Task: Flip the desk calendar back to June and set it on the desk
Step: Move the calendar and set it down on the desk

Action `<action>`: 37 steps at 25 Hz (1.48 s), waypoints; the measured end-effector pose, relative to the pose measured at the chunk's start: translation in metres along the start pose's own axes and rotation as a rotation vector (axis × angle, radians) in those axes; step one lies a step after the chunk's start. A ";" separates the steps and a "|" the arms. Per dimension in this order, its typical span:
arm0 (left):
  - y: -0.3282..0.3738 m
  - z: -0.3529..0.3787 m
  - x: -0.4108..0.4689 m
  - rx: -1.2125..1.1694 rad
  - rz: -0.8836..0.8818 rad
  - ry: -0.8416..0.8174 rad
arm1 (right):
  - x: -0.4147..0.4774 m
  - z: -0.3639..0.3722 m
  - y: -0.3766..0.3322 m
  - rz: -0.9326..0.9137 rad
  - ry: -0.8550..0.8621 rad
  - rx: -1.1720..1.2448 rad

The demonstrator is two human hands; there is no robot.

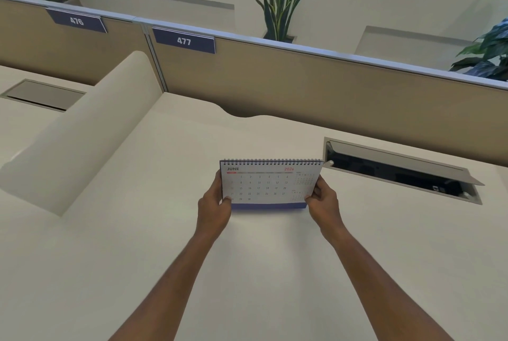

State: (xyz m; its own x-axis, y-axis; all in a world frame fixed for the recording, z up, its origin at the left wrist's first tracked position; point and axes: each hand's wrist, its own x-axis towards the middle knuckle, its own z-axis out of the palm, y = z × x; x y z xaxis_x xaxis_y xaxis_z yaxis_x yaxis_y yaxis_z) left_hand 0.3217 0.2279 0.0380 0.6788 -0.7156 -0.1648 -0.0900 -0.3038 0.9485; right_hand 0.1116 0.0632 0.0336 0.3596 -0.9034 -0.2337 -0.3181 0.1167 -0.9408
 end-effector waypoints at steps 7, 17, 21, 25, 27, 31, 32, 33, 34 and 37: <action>0.007 -0.026 0.028 0.020 -0.012 0.075 | 0.026 0.030 -0.028 -0.046 -0.073 -0.011; 0.008 -0.081 0.092 0.035 -0.033 0.252 | 0.088 0.115 -0.072 -0.117 -0.186 -0.029; -0.005 -0.112 0.135 0.018 -0.020 0.316 | 0.121 0.163 -0.089 -0.157 -0.240 -0.045; -0.018 -0.131 0.166 0.000 -0.030 0.339 | 0.149 0.200 -0.096 -0.171 -0.274 -0.058; -0.026 -0.140 0.181 -0.006 -0.027 0.356 | 0.165 0.219 -0.096 -0.179 -0.285 -0.070; -0.036 -0.152 0.204 -0.015 -0.012 0.381 | 0.194 0.248 -0.099 -0.193 -0.293 -0.062; -0.036 -0.154 0.210 -0.012 -0.004 0.383 | 0.201 0.253 -0.100 -0.201 -0.296 -0.058; -0.038 -0.156 0.215 -0.011 0.001 0.383 | 0.209 0.258 -0.101 -0.208 -0.300 -0.052; -0.040 -0.159 0.221 -0.002 0.002 0.386 | 0.216 0.264 -0.102 -0.213 -0.304 -0.049; -0.048 -0.161 0.230 0.046 -0.011 0.416 | 0.226 0.273 -0.100 -0.214 -0.316 -0.066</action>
State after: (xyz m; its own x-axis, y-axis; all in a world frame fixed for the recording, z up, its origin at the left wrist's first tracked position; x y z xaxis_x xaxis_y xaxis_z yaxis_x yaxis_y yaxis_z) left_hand 0.5997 0.1792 -0.0014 0.9158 -0.3995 -0.0426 -0.1070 -0.3447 0.9326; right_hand 0.4644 -0.0398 0.0080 0.6737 -0.7312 -0.1073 -0.2584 -0.0970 -0.9611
